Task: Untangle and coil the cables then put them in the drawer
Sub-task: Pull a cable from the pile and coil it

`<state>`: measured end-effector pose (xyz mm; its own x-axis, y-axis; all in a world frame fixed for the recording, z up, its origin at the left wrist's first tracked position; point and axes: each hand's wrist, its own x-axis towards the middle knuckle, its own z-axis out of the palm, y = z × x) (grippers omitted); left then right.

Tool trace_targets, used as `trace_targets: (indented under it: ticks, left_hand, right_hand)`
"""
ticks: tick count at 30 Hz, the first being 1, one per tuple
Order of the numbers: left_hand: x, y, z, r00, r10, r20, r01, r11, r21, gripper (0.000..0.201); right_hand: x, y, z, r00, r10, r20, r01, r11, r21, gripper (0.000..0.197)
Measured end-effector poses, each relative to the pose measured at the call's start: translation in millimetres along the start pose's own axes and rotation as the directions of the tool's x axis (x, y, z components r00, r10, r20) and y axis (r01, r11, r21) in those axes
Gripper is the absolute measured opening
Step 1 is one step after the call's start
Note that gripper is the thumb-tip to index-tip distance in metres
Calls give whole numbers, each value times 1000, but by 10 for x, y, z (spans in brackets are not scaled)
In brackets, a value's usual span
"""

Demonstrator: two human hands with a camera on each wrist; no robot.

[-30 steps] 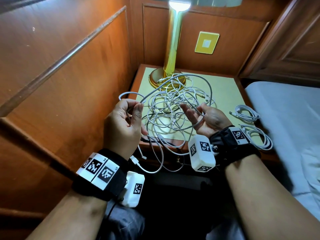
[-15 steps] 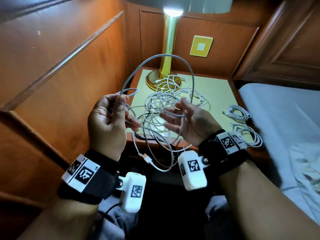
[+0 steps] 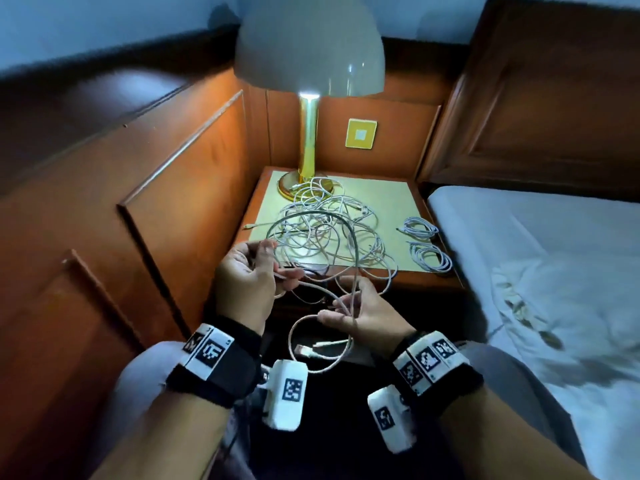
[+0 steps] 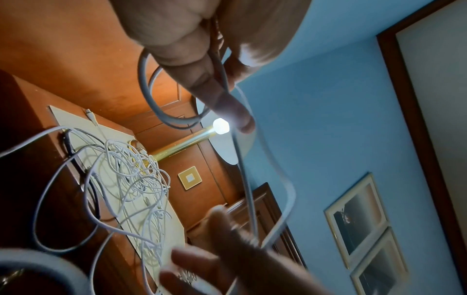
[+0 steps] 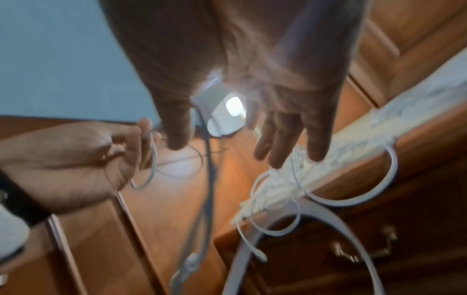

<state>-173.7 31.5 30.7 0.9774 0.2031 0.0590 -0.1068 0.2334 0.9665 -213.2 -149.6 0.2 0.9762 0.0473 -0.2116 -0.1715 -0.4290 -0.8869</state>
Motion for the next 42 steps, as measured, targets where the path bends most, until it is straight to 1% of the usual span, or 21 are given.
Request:
trace_targets:
  ticks: [2, 4, 5, 7, 9, 10, 12, 15, 17, 19, 23, 26, 29, 32, 33, 35, 37, 38, 40, 41, 42]
  left_hand:
    - [-136, 81, 56, 1000, -17, 6, 16, 1000, 25, 15]
    - [-263, 160, 119, 998, -57, 15, 57, 998, 23, 13]
    - [-322, 197, 154, 996, -85, 22, 85, 996, 7, 13]
    - [-432, 271, 232, 992, -123, 37, 124, 992, -16, 16]
    - [-505, 328, 311, 991, -127, 51, 128, 992, -12, 18]
    - [-528, 352, 340, 990, -132, 56, 132, 991, -12, 17]
    - [-549, 391, 369, 984, -168, 52, 170, 985, -22, 17]
    - [-599, 438, 363, 972, -228, 55, 230, 972, -44, 20]
    - [-646, 436, 349, 969, -240, 58, 241, 970, -20, 23]
    - [-676, 411, 346, 967, -250, 58, 249, 968, 14, 23]
    - [-558, 282, 393, 962, -261, 84, 259, 965, 36, 19]
    - [-458, 80, 411, 952, -296, 72, 294, 955, 38, 16]
    - [-449, -221, 344, 922, -373, 98, 375, 927, 6, 8]
    - [-415, -454, 282, 856, -486, 178, 468, 873, 134, 33]
    - [-384, -507, 273, 835, -501, 226, 458, 862, 220, 43]
    - [-309, -560, 259, 800, -502, 328, 353, 837, 418, 60]
    - [-303, -548, 261, 753, -550, 360, 284, 766, 577, 69]
    - [-301, -550, 255, 738, -572, 358, 226, 709, 668, 69]
    - [-297, -544, 260, 744, -554, 373, 24, 580, 814, 57]
    - [-250, -579, 247, 776, -484, 404, -88, 551, 830, 47]
    - [-213, -576, 258, 818, -368, 443, -180, 568, 803, 36]
  right_hand:
    - [-175, -64, -121, 980, -61, -192, 41, 994, -104, 76]
    - [-343, -225, -284, 936, -150, -319, 108, 983, -146, 66]
    - [-405, -292, -356, 919, -204, -338, 146, 971, -190, 58]
    - [-533, -413, -473, 910, -290, -296, 197, 931, -307, 36]
    - [-658, -509, -570, 939, -271, -214, 185, 918, -352, 24]
    - [-721, -557, -619, 955, -243, -171, 170, 919, -356, 27]
    - [-812, -612, -725, 959, -243, -145, 159, 886, -435, 44]
    - [-907, -517, -858, 899, -352, -261, 193, 853, -484, 63]
    - [-960, -352, -879, 830, -435, -350, 236, 842, -486, 59]
    - [-1000, -152, -867, 793, -470, -389, 266, 840, -473, 45]
    - [-998, 130, -831, 841, -411, -353, 280, 887, -366, 38]
    - [-900, 143, -850, 843, -422, -333, 291, 879, -378, 36]
    - [-790, 115, -874, 845, -418, -335, 288, 882, -373, 32]
    - [-648, 181, -870, 859, -389, -332, 256, 889, -379, 29]
    - [-594, 210, -874, 861, -371, -348, 238, 898, -369, 27]
    - [-496, 251, -880, 870, -331, -365, 219, 923, -316, 22]
    - [-417, 252, -859, 895, -283, -345, 207, 948, -242, 13]
    - [-379, 250, -838, 910, -260, -323, 200, 957, -209, 8]
    - [-317, 237, -780, 939, -227, -259, 190, 968, -163, 7]
    - [-290, 227, -749, 950, -220, -223, 191, 971, -142, 10]
    - [-263, 214, -718, 957, -219, -191, 200, 973, -117, 11]
